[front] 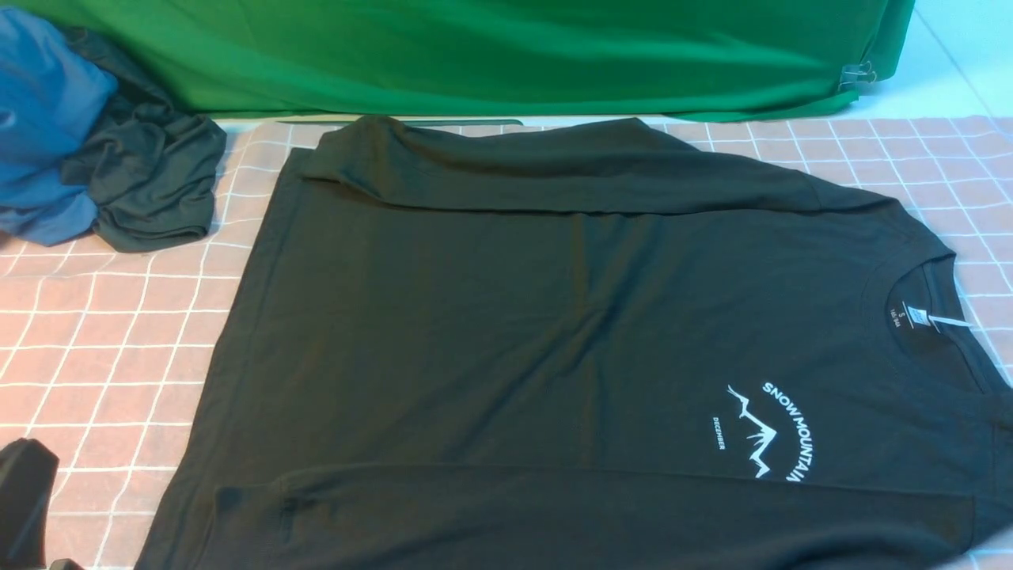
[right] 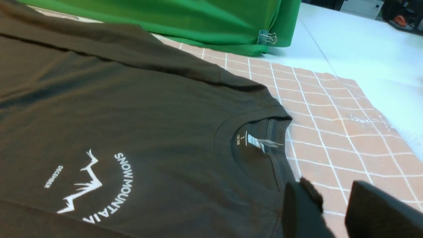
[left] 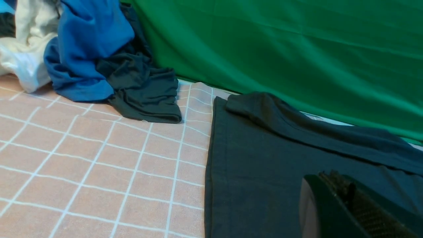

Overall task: Fold a long-sleeved shirt over a pink coffee tablecloth.
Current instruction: 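Grasp the left edge of the dark T-shirt lying flat on the table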

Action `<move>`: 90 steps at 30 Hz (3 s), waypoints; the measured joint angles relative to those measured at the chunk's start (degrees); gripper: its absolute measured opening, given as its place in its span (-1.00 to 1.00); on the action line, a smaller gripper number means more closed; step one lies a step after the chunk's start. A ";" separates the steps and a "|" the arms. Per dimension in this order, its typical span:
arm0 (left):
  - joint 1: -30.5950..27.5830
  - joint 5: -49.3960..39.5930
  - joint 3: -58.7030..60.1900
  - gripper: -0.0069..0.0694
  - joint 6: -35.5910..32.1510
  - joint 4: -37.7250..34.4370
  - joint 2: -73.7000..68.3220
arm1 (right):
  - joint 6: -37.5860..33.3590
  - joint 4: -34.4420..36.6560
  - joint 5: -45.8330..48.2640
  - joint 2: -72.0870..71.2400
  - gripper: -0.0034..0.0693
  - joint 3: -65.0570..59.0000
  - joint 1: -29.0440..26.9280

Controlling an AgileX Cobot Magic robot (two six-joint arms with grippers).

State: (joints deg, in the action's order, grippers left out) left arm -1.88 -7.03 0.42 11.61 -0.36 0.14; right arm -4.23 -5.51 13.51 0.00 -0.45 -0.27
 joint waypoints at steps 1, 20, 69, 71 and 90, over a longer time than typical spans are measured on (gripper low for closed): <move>0.00 0.00 0.00 -0.78 0.00 0.97 0.00 | 0.00 0.00 -0.12 0.00 -0.23 0.00 0.00; 0.00 27.55 0.00 -0.78 22.29 -23.47 0.00 | 31.46 19.23 -19.32 0.00 -0.23 0.00 -0.11; 7.68 -31.49 -42.91 0.60 -9.48 -1.50 -90.06 | -8.09 20.65 25.39 50.00 -0.80 41.90 9.19; 7.68 -31.49 -43.16 0.63 -9.48 -1.50 -90.75 | -8.09 20.65 25.39 50.00 -0.80 41.90 9.19; 8.10 -38.87 -45.79 -0.70 -11.98 -0.92 -91.82 | -8.09 20.70 24.91 50.00 -0.80 41.97 9.19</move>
State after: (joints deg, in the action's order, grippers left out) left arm 6.22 -45.90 -45.36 -0.36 -1.28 -91.69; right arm -12.32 15.18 38.42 50.00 41.52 8.91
